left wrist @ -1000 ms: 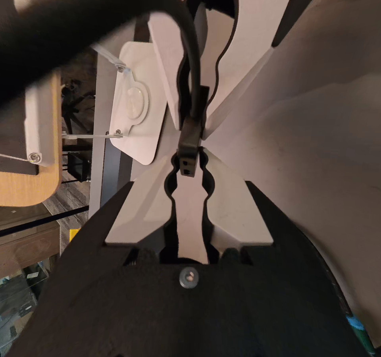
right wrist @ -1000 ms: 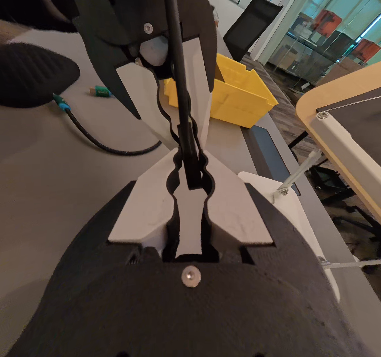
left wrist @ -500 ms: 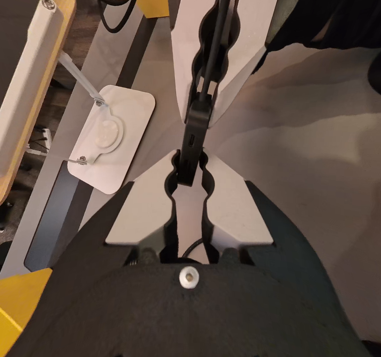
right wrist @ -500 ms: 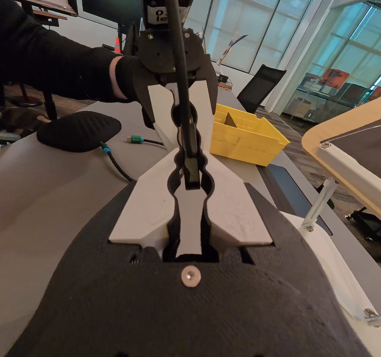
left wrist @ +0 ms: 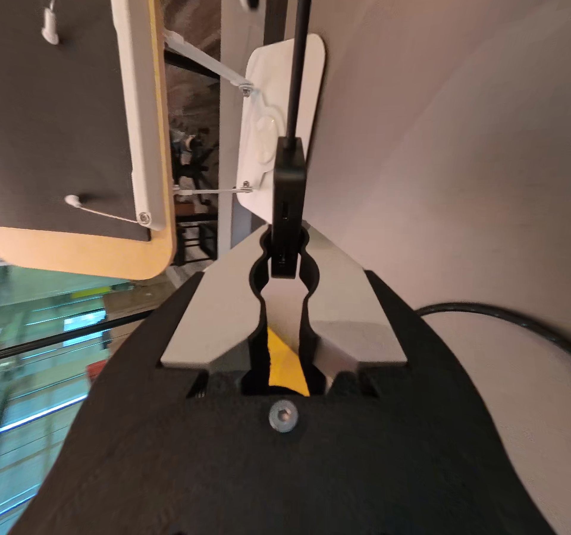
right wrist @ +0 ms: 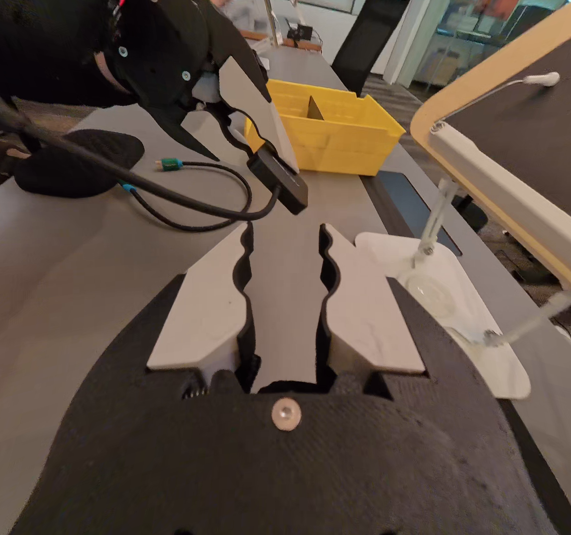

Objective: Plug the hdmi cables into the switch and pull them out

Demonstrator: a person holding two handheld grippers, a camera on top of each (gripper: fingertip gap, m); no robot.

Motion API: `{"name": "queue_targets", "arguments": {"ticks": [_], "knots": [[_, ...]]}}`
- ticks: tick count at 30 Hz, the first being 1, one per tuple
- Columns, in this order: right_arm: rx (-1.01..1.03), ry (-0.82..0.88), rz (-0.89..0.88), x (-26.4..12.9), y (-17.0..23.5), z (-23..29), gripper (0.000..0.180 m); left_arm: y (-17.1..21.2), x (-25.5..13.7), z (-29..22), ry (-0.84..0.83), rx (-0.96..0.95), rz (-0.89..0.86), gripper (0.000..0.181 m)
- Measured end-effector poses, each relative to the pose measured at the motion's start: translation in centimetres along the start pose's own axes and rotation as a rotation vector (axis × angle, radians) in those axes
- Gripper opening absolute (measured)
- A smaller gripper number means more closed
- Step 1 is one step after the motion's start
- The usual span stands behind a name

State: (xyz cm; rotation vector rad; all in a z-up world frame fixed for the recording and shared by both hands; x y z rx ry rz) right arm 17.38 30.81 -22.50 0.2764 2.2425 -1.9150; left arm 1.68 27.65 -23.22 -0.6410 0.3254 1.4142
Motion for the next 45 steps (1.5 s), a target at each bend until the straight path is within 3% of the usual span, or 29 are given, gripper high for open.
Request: {"name": "queue_targets", "arguments": {"ticks": [1, 7, 12, 17, 20, 28, 35, 45], "knots": [[-0.002, 0.016, 0.014, -0.5, 0.0, -0.2, 0.04, 0.1, 0.1, 0.0, -0.032, 0.036, 0.007, 0.012], [0.006, 0.041, 0.028, -1.3, -1.8, -0.3, 0.043, -0.4, 1.0, -1.6, -0.077, 0.25, 0.034, 0.012], [-0.055, -0.014, 0.247, 2.0, -0.5, 1.5, 0.055, -1.6, 1.4, -2.3, -0.074, 0.31, 0.041, 0.012], [-0.231, 0.023, 0.396, 5.1, 1.1, 2.4, 0.049, -2.1, 1.6, -2.3, -0.058, 0.302, 0.026, 0.012], [-0.331, 0.082, 0.431, 6.0, 1.6, 2.2, 0.028, -1.8, 1.9, -2.3, -0.036, 0.272, 0.021, 0.013], [-0.385, 0.132, 0.387, 6.4, 3.1, 1.8, 0.014, -0.8, 3.0, -2.7, 0.044, 0.166, -0.008, 0.019], [-0.387, 0.151, 0.419, 6.4, 4.0, 1.5, 0.012, 0.4, 3.2, -2.6, 0.078, 0.085, 0.017, 0.026], [-0.437, 0.159, 0.515, 6.9, 5.7, 1.4, 0.012, 5.6, 0.3, -2.6, 0.198, -0.119, 0.108, 0.031]]}}
Point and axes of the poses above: each gripper's, where its closed fingertips meet, x out along the fingers, y out of its underside, z = x × y across the jaws, the point moved 6 cm from there along -x, back along the fingers, and after that the axes turned 1 degree about -y, right-handed, at the moved point
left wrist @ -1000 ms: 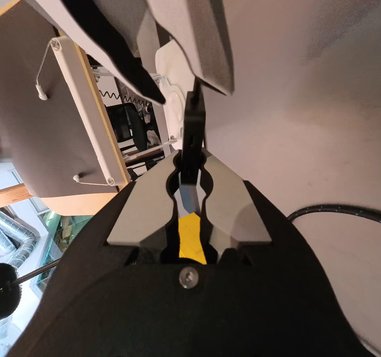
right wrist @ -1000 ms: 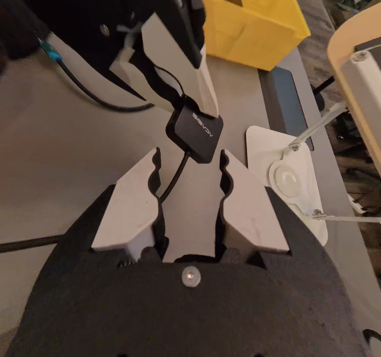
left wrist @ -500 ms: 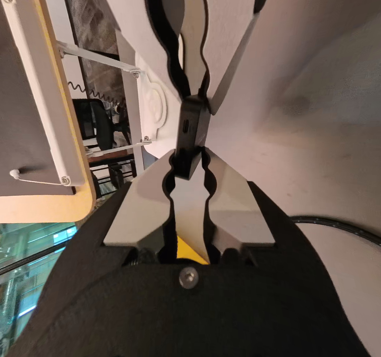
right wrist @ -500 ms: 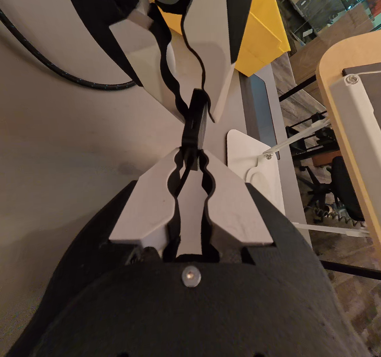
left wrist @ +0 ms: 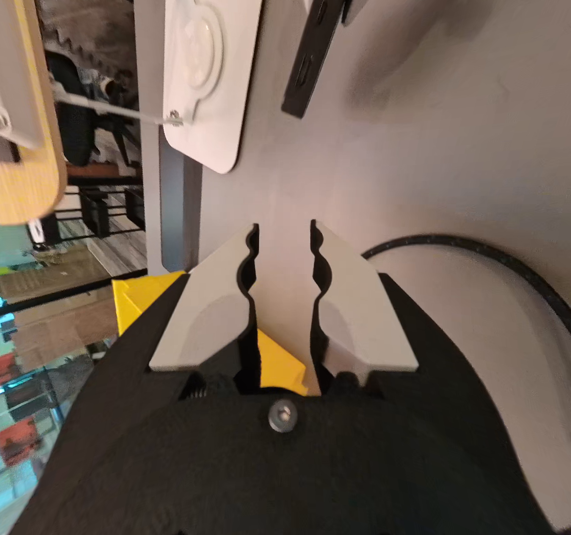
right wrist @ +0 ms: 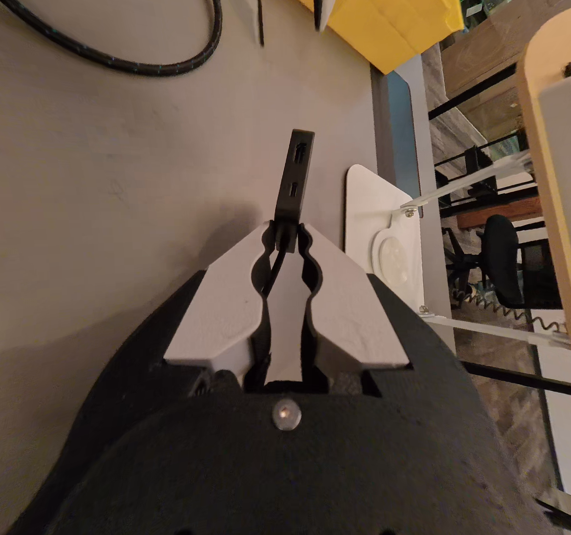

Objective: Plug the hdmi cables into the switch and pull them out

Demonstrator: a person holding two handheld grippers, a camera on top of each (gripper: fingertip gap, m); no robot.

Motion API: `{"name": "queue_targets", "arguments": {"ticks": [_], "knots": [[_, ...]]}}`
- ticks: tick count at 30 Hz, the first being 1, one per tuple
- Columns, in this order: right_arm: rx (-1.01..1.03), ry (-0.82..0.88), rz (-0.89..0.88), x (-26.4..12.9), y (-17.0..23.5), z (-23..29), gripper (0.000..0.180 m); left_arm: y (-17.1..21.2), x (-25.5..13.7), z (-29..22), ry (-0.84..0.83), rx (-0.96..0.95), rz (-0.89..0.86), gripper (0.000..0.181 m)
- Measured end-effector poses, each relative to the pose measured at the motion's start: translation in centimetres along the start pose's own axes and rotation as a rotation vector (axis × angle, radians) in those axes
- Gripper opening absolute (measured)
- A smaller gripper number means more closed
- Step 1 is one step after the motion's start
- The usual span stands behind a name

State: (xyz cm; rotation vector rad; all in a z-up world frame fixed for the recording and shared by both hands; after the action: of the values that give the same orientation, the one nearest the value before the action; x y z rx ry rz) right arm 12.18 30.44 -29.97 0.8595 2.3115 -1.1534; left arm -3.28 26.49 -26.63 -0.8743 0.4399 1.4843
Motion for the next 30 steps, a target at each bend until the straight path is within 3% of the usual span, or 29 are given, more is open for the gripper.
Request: {"name": "queue_targets", "arguments": {"ticks": [9, 11, 16, 22, 30], "knots": [[-0.108, -0.041, 0.109, 2.0, 0.1, 1.9, 0.013, 6.6, -1.8, -1.9, 0.15, -0.185, 0.161, 0.032], [-0.118, -0.046, 0.114, 2.2, 0.0, 2.1, 0.013, 8.1, -2.1, -2.3, 0.157, -0.259, 0.212, 0.044], [-0.133, -0.062, 0.125, 2.3, -0.2, 2.4, 0.015, 11.2, -3.4, -3.7, 0.221, -0.435, 0.261, 0.047], [-0.127, -0.122, 0.138, 2.7, -0.3, 3.2, 0.027, 13.9, -4.6, -5.8, 0.302, -0.639, 0.281, 0.068], [-0.097, -0.188, 0.114, 2.3, -0.4, 3.6, 0.032, 15.6, -4.8, -8.8, 0.382, -0.803, 0.307, 0.067]]}}
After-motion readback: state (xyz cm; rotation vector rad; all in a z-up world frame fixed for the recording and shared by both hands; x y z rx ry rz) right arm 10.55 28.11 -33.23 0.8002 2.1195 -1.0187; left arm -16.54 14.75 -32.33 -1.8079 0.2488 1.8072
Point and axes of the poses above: each gripper's, where its closed fingertips meet, x out along the fingers, y out of its underside, z = x × y across the jaws, the point moved 6 cm from there along -x, back along the fingers, and after that the axes turned 1 degree about -y, right-handed, at the moved point
